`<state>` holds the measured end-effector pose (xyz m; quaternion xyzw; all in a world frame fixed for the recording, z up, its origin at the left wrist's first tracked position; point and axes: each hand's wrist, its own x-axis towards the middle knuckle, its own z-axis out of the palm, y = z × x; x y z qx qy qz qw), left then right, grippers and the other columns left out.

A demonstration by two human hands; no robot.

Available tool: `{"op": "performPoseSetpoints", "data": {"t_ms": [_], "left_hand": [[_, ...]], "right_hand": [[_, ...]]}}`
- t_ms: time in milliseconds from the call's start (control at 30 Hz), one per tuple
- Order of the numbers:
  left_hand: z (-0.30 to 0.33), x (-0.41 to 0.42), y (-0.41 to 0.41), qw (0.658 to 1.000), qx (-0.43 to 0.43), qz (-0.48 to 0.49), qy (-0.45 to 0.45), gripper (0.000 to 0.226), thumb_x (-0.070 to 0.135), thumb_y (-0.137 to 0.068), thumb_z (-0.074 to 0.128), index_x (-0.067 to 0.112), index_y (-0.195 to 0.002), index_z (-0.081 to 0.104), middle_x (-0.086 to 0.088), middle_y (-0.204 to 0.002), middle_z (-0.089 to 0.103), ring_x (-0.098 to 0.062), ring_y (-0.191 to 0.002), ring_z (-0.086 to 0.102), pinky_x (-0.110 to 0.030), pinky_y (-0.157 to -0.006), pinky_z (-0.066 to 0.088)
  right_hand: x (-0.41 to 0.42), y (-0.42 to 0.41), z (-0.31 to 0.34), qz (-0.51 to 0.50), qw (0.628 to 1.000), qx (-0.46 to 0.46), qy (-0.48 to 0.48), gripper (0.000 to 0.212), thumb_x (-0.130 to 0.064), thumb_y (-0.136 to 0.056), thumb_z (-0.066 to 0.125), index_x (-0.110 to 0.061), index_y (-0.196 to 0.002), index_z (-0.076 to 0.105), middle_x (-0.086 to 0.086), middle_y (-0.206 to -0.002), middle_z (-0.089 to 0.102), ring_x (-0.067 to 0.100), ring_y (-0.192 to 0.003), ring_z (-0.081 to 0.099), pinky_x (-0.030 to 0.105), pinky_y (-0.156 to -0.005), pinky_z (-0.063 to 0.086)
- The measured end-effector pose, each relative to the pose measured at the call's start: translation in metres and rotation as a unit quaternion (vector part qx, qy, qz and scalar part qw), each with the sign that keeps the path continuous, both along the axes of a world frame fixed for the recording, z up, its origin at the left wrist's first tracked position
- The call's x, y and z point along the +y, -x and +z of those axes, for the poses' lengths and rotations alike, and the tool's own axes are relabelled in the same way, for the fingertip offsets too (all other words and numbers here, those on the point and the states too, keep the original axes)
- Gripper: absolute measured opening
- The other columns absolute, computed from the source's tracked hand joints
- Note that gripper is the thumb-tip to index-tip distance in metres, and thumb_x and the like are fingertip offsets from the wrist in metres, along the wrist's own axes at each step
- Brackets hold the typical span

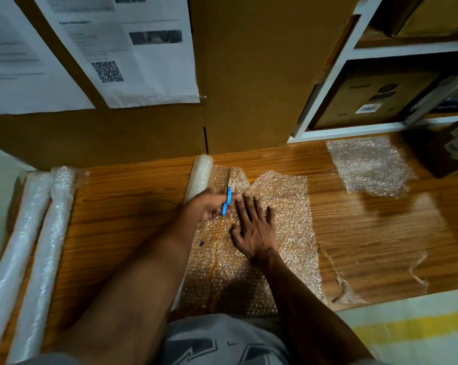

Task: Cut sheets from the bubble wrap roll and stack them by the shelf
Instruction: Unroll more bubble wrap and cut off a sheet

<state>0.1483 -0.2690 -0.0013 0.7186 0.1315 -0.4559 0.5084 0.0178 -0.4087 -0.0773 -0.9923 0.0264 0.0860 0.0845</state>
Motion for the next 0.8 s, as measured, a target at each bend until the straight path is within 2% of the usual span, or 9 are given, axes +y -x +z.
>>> {"op": "performPoseSetpoints", "data": {"t_ms": [67,167,267,400,467,567,633,700,800], "left_hand": [[-0.002,-0.002,-0.001,1.000,-0.011,0.012,-0.008,0.049,0.035,-0.085,0.083,0.003,-0.119,0.069,-0.009,-0.083,0.076,-0.003,-0.040,0.051,-0.016,-0.039,0.031],[-0.003,-0.003,0.000,0.998,-0.042,0.050,-0.014,0.037,0.024,-0.085,0.084,0.001,-0.112,0.072,-0.010,-0.083,0.078,-0.007,-0.056,0.066,-0.018,-0.041,0.028],[0.005,-0.004,-0.001,0.995,-0.061,0.081,0.007,0.027,0.016,-0.090,0.079,0.000,-0.110,0.072,-0.010,-0.081,0.074,-0.002,-0.049,0.065,-0.013,-0.036,0.030],[0.011,0.002,-0.009,0.995,-0.064,0.065,0.028,0.039,0.031,-0.084,0.085,0.003,-0.109,0.074,-0.011,-0.088,0.079,-0.011,-0.064,0.057,-0.022,-0.047,0.027],[0.015,0.006,-0.007,0.996,-0.069,0.045,0.036,0.042,0.036,-0.080,0.086,0.007,-0.109,0.075,-0.010,-0.090,0.079,-0.010,-0.065,0.059,-0.023,-0.049,0.027],[0.021,0.011,-0.001,0.995,-0.081,0.022,0.048,0.023,0.028,-0.085,0.082,0.012,-0.101,0.075,-0.001,-0.088,0.079,-0.003,-0.062,0.069,-0.019,-0.050,0.035],[0.023,0.014,0.006,0.994,-0.098,0.006,0.056,0.026,0.028,-0.082,0.082,0.010,-0.100,0.075,-0.005,-0.095,0.079,-0.004,-0.067,0.071,-0.017,-0.050,0.040],[0.020,0.018,0.011,0.992,-0.119,-0.017,0.048,0.033,0.027,-0.081,0.083,0.006,-0.105,0.075,-0.009,-0.095,0.079,-0.002,-0.061,0.067,-0.015,-0.048,0.041],[0.017,0.024,0.018,0.981,-0.172,-0.080,-0.037,0.026,0.032,-0.082,0.086,0.010,-0.094,0.077,-0.001,-0.081,0.078,-0.007,-0.058,0.067,-0.021,-0.051,0.047]], "right_hand": [[0.000,0.000,-0.001,0.000,1.000,-0.003,0.001,0.081,-0.065,-0.101,0.020,-0.026,-0.168,-0.002,0.003,-0.175,-0.012,0.027,-0.161,-0.014,0.063,-0.126,-0.001],[0.000,0.001,-0.003,-0.005,1.000,-0.014,-0.006,0.080,-0.064,-0.102,0.023,-0.026,-0.168,0.001,0.003,-0.176,-0.006,0.028,-0.162,-0.009,0.063,-0.126,0.002],[0.001,0.001,-0.003,-0.003,1.000,-0.015,-0.005,0.079,-0.064,-0.102,0.023,-0.026,-0.168,0.001,0.003,-0.176,-0.006,0.027,-0.162,-0.009,0.064,-0.126,0.003],[0.001,0.001,0.000,-0.004,1.000,-0.019,-0.004,0.079,-0.063,-0.102,0.020,-0.027,-0.168,-0.001,0.002,-0.175,-0.008,0.027,-0.162,-0.010,0.063,-0.127,0.001],[0.001,0.001,0.001,-0.004,1.000,-0.017,-0.006,0.079,-0.064,-0.101,0.021,-0.027,-0.168,-0.003,0.002,-0.175,-0.009,0.027,-0.162,-0.011,0.063,-0.127,0.000],[0.000,0.001,0.003,-0.003,1.000,-0.009,-0.007,0.080,-0.065,-0.101,0.020,-0.028,-0.168,-0.004,0.002,-0.175,-0.010,0.026,-0.162,-0.011,0.063,-0.126,0.000],[0.000,0.001,0.003,-0.005,1.000,-0.010,-0.010,0.080,-0.064,-0.100,0.022,-0.028,-0.168,0.000,0.001,-0.175,-0.008,0.025,-0.162,-0.009,0.063,-0.126,0.000],[0.002,0.001,0.011,-0.015,0.999,-0.022,-0.026,0.075,-0.059,-0.101,0.025,-0.028,-0.168,0.010,0.000,-0.176,0.000,0.024,-0.162,-0.003,0.062,-0.127,0.003],[0.004,-0.005,0.019,-0.053,0.993,-0.073,-0.078,0.060,-0.055,-0.104,0.022,-0.027,-0.155,0.038,0.002,-0.163,0.039,0.026,-0.154,0.031,0.059,-0.122,0.023]]}}
